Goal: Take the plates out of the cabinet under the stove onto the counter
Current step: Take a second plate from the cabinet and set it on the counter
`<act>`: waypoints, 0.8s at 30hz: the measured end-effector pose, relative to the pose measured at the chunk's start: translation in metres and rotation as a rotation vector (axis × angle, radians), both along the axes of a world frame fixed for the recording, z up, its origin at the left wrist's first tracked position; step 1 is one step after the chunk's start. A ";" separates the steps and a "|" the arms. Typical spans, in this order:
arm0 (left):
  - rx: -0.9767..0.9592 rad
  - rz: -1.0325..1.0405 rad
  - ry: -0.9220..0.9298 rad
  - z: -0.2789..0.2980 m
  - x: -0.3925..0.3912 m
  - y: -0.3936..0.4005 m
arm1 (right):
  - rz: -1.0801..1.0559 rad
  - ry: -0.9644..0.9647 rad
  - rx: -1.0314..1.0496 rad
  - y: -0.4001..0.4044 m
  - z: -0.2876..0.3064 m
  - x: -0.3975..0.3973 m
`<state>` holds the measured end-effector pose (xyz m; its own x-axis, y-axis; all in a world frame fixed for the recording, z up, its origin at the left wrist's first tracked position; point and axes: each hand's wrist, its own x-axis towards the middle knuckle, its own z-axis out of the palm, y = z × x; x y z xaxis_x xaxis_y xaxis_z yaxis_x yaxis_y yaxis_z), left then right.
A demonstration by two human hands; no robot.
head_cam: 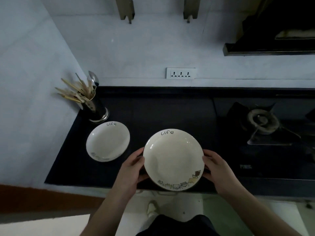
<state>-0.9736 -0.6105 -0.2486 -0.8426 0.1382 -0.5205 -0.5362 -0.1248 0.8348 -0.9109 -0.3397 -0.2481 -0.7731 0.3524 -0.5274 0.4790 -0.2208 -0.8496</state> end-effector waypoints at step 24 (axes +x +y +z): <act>-0.321 -0.111 -0.141 -0.081 -0.133 0.071 | -0.061 -0.354 -0.010 0.050 -0.085 -0.103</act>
<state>-1.1068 -0.5394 -0.3292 -0.7485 0.0359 -0.6621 -0.6442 0.1970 0.7390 -1.0144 -0.2898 -0.3332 -0.5197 0.3855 -0.7624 0.7290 -0.2652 -0.6310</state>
